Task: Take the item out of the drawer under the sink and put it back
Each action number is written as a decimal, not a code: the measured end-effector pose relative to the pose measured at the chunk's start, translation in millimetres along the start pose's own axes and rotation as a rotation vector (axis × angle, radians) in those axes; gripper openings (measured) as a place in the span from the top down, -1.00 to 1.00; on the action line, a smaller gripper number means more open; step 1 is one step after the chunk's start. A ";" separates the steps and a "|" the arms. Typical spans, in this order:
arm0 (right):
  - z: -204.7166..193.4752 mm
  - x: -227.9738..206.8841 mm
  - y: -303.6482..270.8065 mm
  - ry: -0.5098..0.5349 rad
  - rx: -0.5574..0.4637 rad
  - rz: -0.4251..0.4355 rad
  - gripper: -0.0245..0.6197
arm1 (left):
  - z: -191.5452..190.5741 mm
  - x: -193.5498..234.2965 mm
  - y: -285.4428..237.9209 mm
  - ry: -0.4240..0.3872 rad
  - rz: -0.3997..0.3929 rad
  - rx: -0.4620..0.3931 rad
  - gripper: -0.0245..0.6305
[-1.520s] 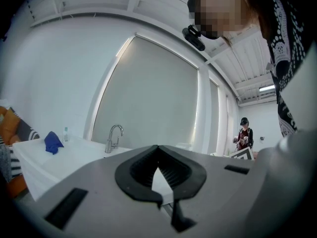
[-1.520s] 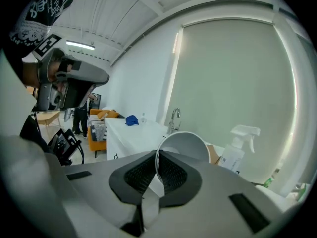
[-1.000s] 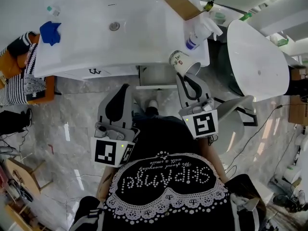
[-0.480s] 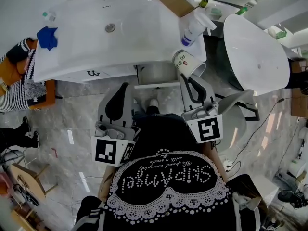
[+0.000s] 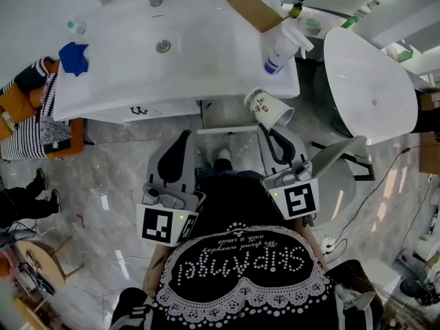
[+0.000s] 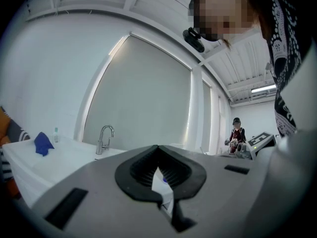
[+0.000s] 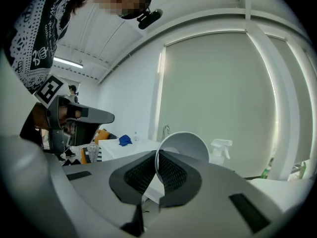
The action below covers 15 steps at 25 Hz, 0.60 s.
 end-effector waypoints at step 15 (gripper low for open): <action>2.1 5.2 -2.5 0.024 0.023 0.058 0.84 | 5.8 -6.1 -6.8 0.015 -0.032 0.023 0.92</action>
Point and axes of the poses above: the fingertips, and each gripper's own axes: y backward along the fingers, x to its left, z out of its top, the point moved 8 cm from there along y, backward along the fingers, and after that the axes turned 4 degrees about -y, right-handed, at the moved point
